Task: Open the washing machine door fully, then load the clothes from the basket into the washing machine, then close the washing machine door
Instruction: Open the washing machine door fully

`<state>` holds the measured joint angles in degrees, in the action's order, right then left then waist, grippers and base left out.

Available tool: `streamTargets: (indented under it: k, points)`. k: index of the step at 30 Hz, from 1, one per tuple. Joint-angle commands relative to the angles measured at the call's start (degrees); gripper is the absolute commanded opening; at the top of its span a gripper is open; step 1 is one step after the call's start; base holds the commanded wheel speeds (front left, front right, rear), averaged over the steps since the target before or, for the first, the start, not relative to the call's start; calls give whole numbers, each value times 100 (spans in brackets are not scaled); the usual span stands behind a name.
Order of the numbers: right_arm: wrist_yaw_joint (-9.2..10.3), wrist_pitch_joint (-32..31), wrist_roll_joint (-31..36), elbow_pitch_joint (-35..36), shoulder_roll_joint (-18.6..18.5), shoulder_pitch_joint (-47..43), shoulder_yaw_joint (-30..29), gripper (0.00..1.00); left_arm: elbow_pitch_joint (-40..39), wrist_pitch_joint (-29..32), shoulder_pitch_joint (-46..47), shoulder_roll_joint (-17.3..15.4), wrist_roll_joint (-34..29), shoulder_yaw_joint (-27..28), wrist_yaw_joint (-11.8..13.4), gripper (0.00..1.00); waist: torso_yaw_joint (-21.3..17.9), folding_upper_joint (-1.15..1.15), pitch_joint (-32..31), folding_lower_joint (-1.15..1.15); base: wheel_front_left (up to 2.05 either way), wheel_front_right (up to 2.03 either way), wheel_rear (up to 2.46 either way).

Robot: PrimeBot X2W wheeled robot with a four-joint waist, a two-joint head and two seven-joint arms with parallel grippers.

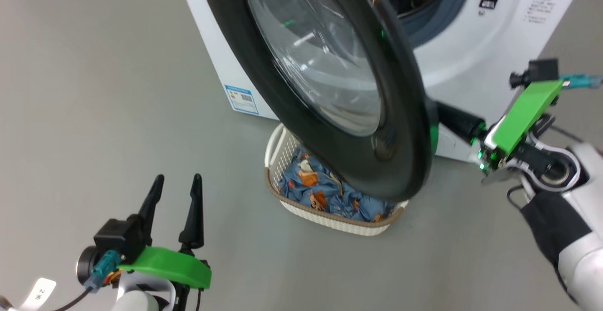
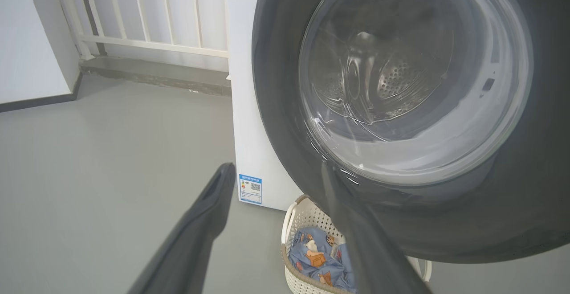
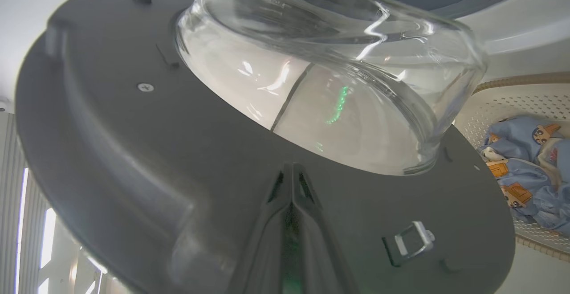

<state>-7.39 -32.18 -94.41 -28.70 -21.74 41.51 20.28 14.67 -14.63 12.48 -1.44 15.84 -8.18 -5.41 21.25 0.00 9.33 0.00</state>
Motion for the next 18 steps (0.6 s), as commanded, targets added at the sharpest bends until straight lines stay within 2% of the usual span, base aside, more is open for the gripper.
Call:
streamTargets:
  k: [1,18]
  points:
    - [-10,-49,-86,240,90,-145,53,0,-103,-37,-27,-143,-52,215,-34,100,179,0,-210,0,0,0,0]
    - [-10,-189,-24,999,450,-1149,35,0,118,-25,-235,-231,25,114,-107,100,765,0,-678,0,0,0,0]
